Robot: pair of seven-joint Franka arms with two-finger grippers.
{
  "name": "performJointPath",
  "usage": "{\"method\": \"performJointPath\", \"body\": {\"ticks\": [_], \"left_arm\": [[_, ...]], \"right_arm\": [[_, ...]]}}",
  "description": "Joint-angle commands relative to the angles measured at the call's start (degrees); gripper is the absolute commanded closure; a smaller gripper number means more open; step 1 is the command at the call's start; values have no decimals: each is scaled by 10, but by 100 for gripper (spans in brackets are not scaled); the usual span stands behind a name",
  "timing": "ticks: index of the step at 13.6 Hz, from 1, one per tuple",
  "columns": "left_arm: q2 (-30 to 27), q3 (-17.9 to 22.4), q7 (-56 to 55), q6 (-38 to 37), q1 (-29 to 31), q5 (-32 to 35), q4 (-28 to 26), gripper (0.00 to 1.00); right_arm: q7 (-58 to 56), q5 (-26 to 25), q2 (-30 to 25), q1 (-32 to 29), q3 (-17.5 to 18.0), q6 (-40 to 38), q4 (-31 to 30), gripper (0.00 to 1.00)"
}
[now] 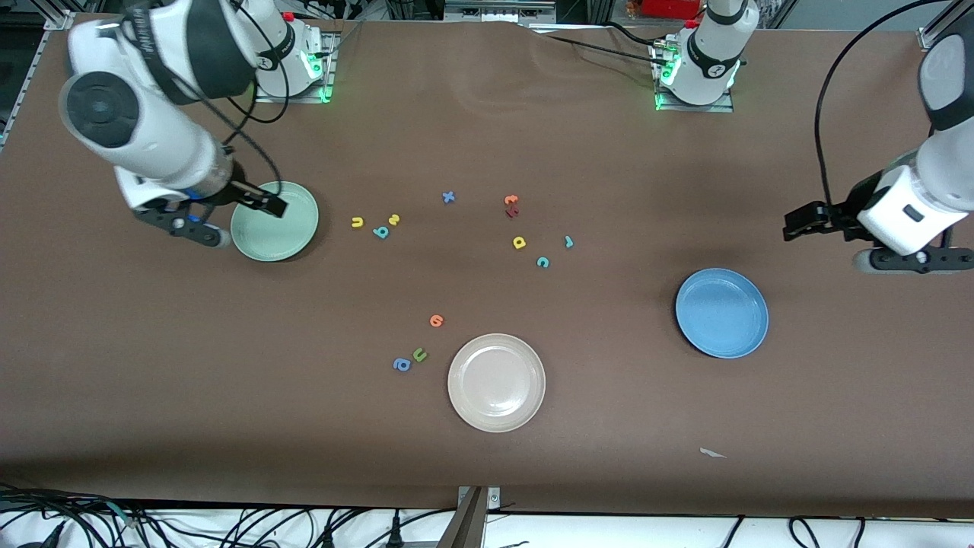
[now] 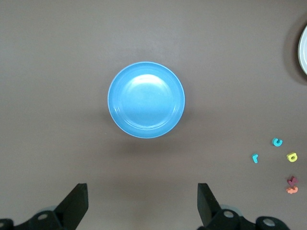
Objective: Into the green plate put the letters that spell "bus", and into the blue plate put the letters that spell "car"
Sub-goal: 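Reach the right gripper to yellow u while the left gripper reaches teal r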
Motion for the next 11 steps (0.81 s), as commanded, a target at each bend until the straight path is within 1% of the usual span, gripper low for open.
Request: {"method": "performJointPath", "body": {"ticks": [1, 3, 5, 6, 9, 11], "left_arm": [[11, -31, -41, 25, -14, -8, -23, 0], [15, -68, -93, 75, -14, -10, -60, 0], [16, -115, -183, 156, -14, -12, -124, 0], [16, -136, -223, 196, -14, -13, -153, 0], [31, -183, -311, 270, -14, -13, -216, 0], [54, -210, -372, 321, -14, -13, -245, 0]], "right_arm": [[61, 8, -16, -2, 24, 67, -73, 1], [110, 8, -24, -3, 45, 117, -125, 1], [166, 9, -21, -3, 71, 173, -176, 2], [183, 9, -23, -3, 75, 213, -211, 1], [220, 11, -17, -3, 78, 322, -290, 2], [231, 11, 0, -3, 79, 426, -350, 2]]}}
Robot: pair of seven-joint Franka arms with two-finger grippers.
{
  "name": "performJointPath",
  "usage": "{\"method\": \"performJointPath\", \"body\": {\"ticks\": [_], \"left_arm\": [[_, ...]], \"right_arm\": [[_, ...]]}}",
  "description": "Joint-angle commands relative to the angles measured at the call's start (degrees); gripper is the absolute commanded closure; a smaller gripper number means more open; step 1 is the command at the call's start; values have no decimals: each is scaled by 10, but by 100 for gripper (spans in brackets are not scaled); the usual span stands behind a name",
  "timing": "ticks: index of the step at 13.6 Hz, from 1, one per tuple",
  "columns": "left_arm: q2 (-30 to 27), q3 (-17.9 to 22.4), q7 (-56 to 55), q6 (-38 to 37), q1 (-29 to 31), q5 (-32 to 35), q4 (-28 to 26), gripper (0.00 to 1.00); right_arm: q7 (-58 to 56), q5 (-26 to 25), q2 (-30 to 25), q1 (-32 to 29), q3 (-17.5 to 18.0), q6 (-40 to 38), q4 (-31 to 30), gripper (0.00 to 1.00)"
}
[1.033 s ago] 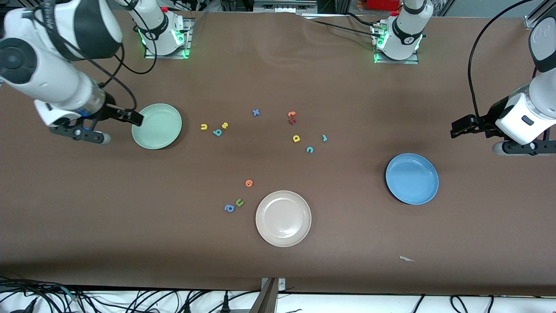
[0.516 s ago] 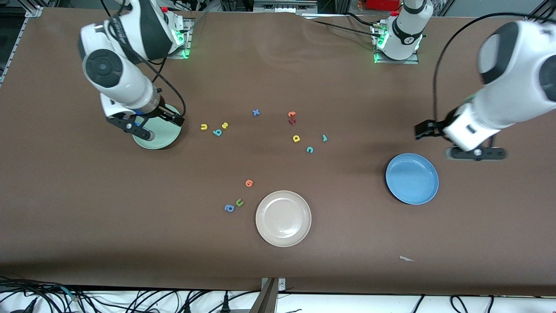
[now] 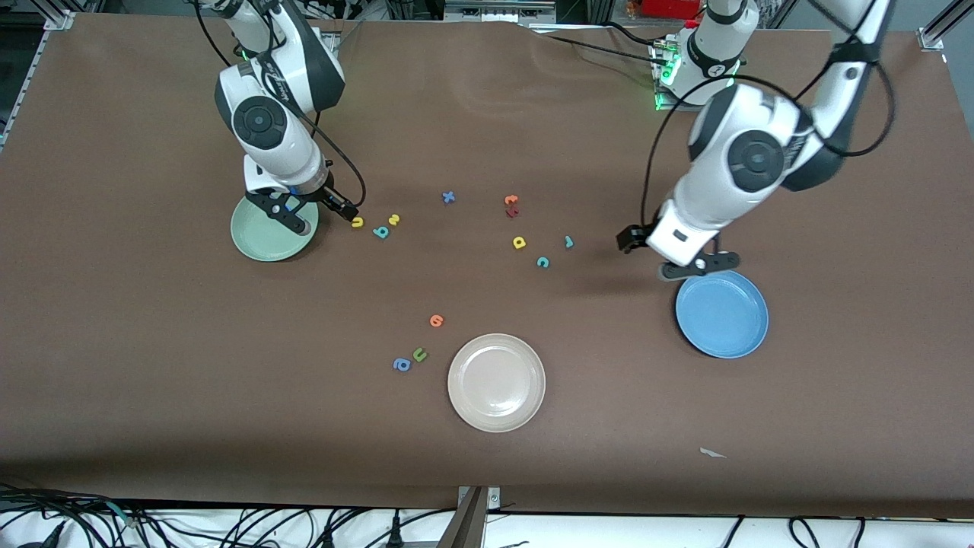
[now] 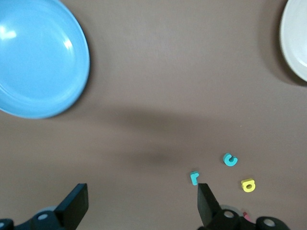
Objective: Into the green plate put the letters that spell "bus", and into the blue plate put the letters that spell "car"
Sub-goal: 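Reach the right gripper to yellow u while the left gripper reaches teal r, then carry teal r to the blue plate while the right gripper grasps yellow u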
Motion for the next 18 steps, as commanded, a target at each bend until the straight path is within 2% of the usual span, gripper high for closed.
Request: {"method": "performJointPath", "body": {"ticks": [1, 5, 7, 9, 12, 15, 17, 18], "left_arm": [[28, -33, -70, 64, 3, -10, -32, 0], [119, -35, -95, 146, -47, -1, -24, 0], [157, -35, -95, 187, -59, 45, -23, 0], [175, -37, -95, 191, -60, 86, -19, 0], [182, -37, -94, 191, -63, 88, -21, 4], [184, -37, -96, 191, -70, 88, -24, 16], [190, -37, -102, 191, -74, 88, -25, 28], [193, -37, -111, 191, -75, 88, -25, 33]], "right_arm": [[18, 10, 11, -3, 3, 136, -88, 2], [41, 10, 73, -3, 3, 233, -107, 2], [51, 10, 90, -3, 10, 253, -107, 9], [58, 9, 89, -3, 11, 253, -106, 9], [58, 9, 91, -2, 11, 253, -105, 12], [58, 9, 101, -2, 10, 267, -104, 13], [58, 9, 105, -2, 10, 272, -104, 13], [57, 8, 107, -2, 10, 273, -103, 18]]}}
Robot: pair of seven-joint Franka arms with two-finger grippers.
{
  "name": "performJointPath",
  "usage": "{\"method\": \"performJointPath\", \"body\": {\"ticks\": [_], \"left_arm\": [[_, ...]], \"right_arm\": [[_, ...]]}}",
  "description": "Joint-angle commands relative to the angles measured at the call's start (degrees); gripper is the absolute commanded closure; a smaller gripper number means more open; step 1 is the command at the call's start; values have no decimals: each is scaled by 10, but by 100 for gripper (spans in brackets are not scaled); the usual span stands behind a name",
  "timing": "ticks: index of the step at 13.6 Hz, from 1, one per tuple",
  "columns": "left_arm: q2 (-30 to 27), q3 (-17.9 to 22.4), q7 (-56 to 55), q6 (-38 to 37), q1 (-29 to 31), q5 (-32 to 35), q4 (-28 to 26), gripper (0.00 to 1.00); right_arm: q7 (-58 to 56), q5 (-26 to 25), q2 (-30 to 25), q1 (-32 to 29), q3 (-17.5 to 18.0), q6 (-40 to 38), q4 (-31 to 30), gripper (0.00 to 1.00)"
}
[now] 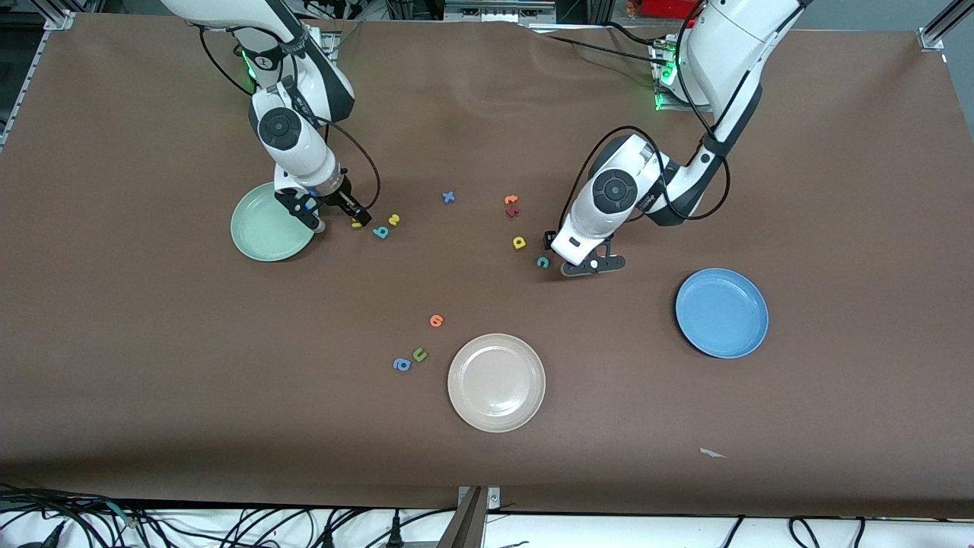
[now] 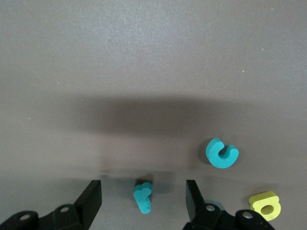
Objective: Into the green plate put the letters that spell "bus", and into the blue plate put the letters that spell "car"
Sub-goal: 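Carry teal r to the blue plate while the right gripper grasps yellow u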
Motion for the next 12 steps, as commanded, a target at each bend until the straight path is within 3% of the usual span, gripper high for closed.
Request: {"method": "performJointPath", "body": {"ticks": [1, 6, 9, 12], "left_arm": [[11, -1, -22, -3, -5, 19, 7, 38], [11, -1, -31, -4, -8, 19, 6, 63], [11, -1, -39, -4, -12, 19, 6, 72], [12, -1, -39, -4, -12, 19, 4, 77]], "right_arm": [[4, 5, 17, -1, 6, 14, 4, 19], [-3, 4, 21, -1, 6, 17, 5, 25], [-16, 4, 24, -1, 6, 16, 7, 43], [-26, 4, 28, -1, 5, 16, 7, 54]]}}
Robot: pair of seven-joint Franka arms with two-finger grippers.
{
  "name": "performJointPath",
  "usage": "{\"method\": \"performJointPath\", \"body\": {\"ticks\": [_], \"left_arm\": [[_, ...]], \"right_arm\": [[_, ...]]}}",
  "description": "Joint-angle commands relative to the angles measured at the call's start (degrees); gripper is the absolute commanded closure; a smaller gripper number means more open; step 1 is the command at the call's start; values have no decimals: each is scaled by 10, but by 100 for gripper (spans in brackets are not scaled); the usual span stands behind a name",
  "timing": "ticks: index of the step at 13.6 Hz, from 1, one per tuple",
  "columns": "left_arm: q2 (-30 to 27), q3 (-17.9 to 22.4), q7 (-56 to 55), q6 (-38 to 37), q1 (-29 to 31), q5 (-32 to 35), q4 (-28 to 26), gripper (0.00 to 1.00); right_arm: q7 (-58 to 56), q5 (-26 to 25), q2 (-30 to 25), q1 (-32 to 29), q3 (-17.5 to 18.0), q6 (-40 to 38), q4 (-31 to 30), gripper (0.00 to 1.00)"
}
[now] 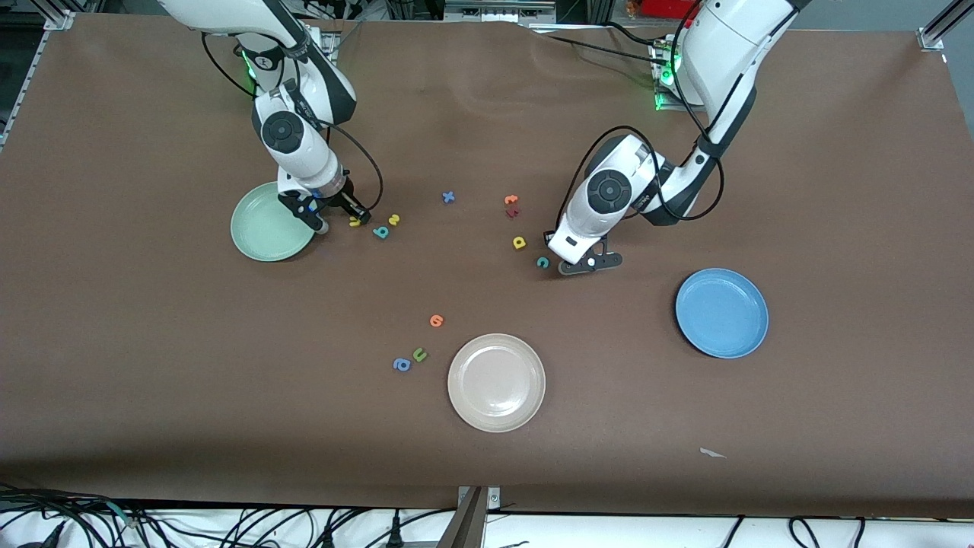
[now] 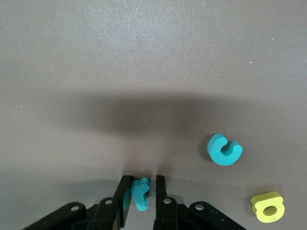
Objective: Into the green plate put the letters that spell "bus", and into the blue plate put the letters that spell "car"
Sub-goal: 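Carry teal r to the blue plate while the right gripper grasps yellow u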
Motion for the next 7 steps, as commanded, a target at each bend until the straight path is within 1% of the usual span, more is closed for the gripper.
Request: {"method": "performJointPath", "body": {"ticks": [1, 3, 5, 7], "left_arm": [[6, 0, -19, -2, -7, 19, 4, 78], [6, 0, -20, -2, -7, 19, 4, 79], [7, 0, -20, -2, -7, 19, 4, 81], [7, 0, -20, -2, -7, 19, 4, 83]], "right_arm": [[-15, 4, 14, -1, 3, 7, 5, 58], [-15, 4, 14, -1, 3, 7, 5, 57], [-35, 4, 14, -4, 0, 7, 8, 51], [-37, 0, 14, -4, 0, 7, 10, 50]]}}
